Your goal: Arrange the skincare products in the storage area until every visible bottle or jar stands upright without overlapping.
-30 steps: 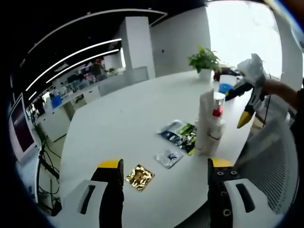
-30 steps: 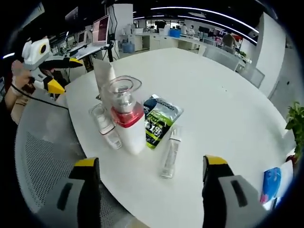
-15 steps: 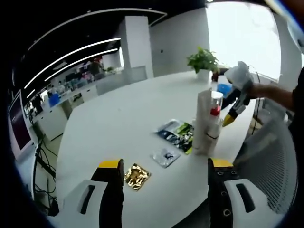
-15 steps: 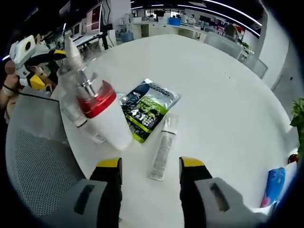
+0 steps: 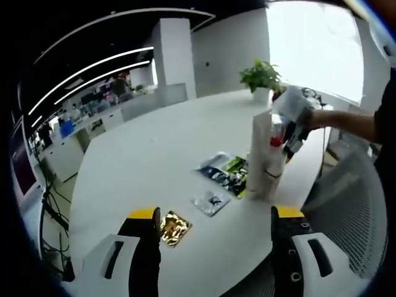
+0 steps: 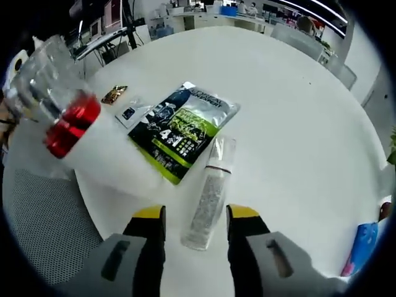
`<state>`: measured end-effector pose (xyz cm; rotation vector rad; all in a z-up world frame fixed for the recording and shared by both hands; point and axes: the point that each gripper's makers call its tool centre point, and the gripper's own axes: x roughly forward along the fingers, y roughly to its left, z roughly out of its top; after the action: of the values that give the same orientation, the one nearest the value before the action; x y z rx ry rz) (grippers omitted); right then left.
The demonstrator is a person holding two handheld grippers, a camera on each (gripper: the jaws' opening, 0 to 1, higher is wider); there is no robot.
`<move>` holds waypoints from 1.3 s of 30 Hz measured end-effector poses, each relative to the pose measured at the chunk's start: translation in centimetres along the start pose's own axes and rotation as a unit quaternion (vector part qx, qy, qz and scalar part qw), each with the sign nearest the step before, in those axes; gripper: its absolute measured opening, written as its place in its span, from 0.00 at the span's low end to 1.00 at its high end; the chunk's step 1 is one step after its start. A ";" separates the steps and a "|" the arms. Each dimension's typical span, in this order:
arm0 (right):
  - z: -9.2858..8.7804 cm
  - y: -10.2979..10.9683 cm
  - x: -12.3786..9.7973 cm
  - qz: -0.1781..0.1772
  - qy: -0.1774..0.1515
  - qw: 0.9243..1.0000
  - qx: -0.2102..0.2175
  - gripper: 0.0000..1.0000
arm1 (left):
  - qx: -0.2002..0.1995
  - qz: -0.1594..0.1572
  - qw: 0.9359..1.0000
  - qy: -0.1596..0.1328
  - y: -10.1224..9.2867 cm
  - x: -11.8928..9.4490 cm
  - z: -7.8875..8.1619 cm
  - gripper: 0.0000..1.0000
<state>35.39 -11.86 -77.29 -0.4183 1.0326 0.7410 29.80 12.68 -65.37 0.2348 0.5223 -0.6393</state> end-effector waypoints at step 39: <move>-1.0 -0.9 -2.9 -0.010 -0.094 0.993 0.076 0.19 | 0.011 -0.033 0.998 -0.045 -2.4 0.0 3.5 0.69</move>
<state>34.51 -14.13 -75.21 -0.2226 0.8997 0.6653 29.67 9.57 -62.54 0.2097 0.4378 -0.7163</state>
